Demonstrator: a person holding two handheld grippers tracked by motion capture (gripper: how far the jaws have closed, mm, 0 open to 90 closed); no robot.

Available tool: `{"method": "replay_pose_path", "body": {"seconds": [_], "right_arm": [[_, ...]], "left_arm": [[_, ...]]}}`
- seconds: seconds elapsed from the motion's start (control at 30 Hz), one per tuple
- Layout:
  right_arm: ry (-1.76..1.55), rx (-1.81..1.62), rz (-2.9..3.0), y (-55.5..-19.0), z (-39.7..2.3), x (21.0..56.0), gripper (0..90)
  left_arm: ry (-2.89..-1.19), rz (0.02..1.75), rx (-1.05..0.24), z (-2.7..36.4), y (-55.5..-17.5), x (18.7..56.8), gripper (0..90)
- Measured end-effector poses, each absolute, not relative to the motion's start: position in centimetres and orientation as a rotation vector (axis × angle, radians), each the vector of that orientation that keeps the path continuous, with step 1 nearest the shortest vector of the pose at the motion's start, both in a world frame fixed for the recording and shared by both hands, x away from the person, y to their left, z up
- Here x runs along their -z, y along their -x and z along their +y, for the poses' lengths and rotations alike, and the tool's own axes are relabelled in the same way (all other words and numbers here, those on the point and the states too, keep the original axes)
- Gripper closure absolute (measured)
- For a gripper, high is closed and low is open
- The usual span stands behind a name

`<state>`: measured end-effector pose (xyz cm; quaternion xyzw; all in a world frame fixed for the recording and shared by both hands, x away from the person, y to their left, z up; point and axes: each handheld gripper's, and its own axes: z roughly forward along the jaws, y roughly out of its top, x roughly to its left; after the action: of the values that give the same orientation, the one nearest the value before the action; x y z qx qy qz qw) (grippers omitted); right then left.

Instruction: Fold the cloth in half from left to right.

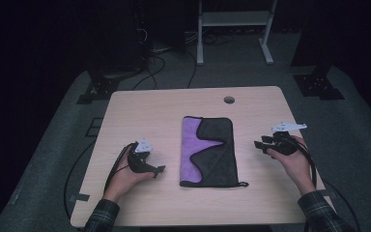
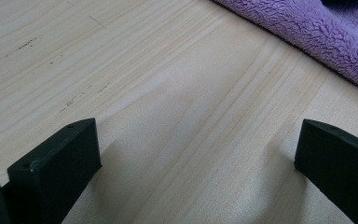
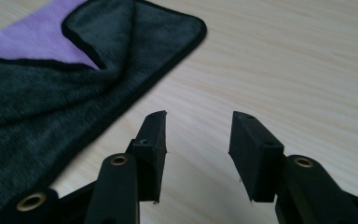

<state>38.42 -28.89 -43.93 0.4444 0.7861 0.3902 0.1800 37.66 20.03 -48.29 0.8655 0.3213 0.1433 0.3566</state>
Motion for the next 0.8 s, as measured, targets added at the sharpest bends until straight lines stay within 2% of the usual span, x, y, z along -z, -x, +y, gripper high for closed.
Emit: {"method": "replay_pose_path", "body": {"seconds": [0.8], "right_arm": [[-1.095, -1.217, 2.333, -41.8, -21.7, 42.3, 56.9]], "left_arm": [[-2.228, 0.843, -0.376, 19.9, -37.8, 48.3, 0.0]]}}
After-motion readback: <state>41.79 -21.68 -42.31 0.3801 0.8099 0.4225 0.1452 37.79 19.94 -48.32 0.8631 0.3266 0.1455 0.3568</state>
